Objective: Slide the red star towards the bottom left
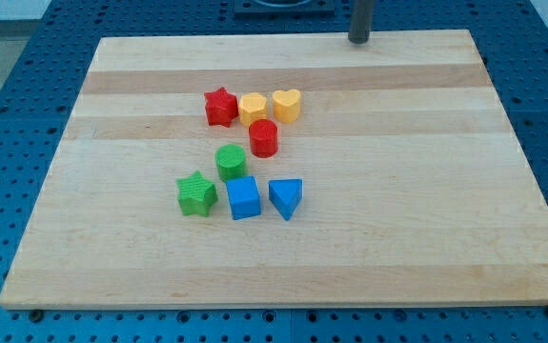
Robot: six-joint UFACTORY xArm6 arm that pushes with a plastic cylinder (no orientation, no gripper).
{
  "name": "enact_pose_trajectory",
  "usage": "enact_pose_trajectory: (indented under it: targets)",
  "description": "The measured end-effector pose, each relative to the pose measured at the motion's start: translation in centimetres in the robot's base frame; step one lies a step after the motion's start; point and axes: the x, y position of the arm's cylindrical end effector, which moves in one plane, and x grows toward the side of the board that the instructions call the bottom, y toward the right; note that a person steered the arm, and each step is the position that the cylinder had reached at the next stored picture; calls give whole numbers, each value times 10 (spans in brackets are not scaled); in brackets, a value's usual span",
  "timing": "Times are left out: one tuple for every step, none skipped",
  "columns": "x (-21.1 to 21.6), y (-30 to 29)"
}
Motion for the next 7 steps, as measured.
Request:
enact_pose_trajectory:
  targets:
    - [3, 0]
    - [27, 8]
    - [79, 6]
    - [46, -37]
    - [14, -74]
    - [68, -104]
    - [110, -106]
